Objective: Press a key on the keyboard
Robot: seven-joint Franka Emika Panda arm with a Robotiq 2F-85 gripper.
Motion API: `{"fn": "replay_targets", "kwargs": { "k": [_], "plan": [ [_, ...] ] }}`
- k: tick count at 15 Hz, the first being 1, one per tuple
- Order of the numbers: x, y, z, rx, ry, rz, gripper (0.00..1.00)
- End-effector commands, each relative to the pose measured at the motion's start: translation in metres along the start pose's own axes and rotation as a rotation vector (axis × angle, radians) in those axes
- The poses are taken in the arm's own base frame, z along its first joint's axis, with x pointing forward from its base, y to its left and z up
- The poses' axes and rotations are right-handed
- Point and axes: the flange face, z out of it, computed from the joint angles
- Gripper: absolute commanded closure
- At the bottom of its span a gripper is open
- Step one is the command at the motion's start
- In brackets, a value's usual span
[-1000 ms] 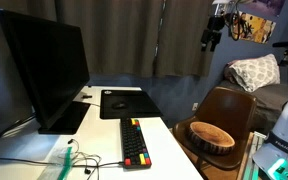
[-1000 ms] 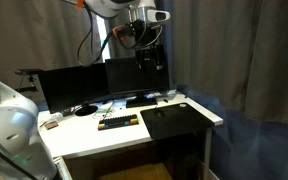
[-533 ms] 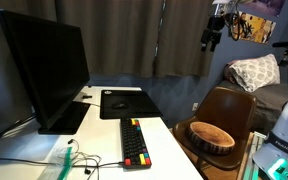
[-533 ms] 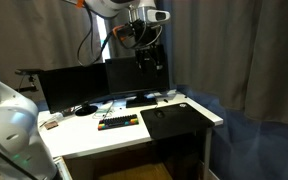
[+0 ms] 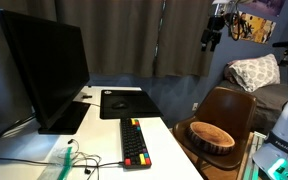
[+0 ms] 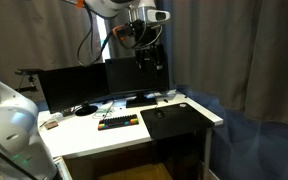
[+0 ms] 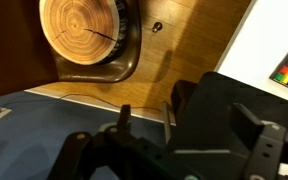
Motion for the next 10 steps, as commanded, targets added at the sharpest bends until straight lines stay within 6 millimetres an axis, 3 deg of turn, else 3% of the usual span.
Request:
{"fn": "replay_targets", "kwargs": {
  "k": [1,4,10],
  "plan": [
    [0.000,0.000,0.000,0.000,-0.001,0.000,0.00],
    [0.005,-0.034,0.001,0.017,-0.007,-0.089,0.00],
    [-0.018,-0.161,0.010,0.077,-0.055,-0.344,0.00]
  ]
}}
